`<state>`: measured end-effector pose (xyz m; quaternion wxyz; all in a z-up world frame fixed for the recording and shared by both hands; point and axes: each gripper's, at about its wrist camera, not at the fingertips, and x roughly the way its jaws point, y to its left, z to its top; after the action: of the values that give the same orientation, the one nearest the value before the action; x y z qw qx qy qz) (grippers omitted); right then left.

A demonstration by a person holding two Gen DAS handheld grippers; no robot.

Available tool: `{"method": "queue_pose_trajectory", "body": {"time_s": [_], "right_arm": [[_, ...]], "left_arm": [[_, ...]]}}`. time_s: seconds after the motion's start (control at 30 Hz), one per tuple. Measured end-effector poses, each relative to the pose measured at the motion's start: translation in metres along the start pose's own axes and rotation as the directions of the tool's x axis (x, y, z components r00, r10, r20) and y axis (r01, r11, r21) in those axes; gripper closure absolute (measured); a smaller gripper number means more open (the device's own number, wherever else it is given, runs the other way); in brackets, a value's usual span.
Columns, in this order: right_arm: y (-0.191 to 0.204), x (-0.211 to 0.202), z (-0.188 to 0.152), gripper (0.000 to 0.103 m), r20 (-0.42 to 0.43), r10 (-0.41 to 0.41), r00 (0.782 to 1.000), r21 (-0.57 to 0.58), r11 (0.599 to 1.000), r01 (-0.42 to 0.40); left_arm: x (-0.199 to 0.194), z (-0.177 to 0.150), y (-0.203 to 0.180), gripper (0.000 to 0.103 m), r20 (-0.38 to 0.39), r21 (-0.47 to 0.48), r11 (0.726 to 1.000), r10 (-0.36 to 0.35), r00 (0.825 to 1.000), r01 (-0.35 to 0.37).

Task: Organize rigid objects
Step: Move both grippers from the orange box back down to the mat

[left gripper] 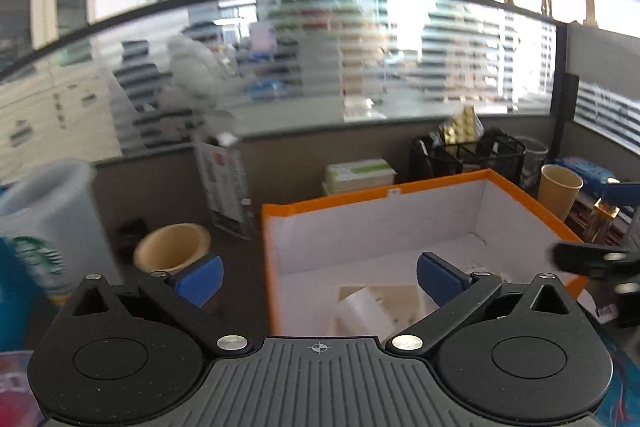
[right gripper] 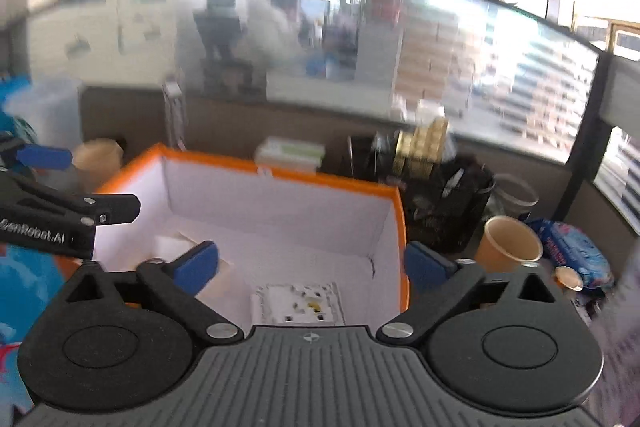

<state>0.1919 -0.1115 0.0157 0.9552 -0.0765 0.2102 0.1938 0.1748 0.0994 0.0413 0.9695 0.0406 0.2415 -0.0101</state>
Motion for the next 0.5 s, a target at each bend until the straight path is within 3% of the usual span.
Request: {"method": "queue_pose_trajectory", "body": {"time_s": [0.13, 0.3, 0.5], "right_arm": [[0.007, -0.032, -0.029, 0.0, 0.003, 0.047, 0.999, 0.01, 0.999, -0.047], [0.011, -0.022, -0.075, 0.0, -0.105, 0.107, 0.989, 0.052, 0.993, -0.102], [0.016, -0.005, -0.11, 0.0, -0.191, 0.139, 0.972, 0.098, 0.988, -0.122]], "left_arm": [[-0.034, -0.026, 0.038, 0.0, 0.005, -0.045, 0.997, 0.067, 0.998, -0.067], [-0.059, -0.072, 0.085, 0.0, -0.046, -0.085, 0.98, 0.176, 0.983, -0.179], [-0.055, -0.131, 0.103, 0.0, -0.181, -0.08, 0.982, 0.155, 0.971, -0.171]]}}
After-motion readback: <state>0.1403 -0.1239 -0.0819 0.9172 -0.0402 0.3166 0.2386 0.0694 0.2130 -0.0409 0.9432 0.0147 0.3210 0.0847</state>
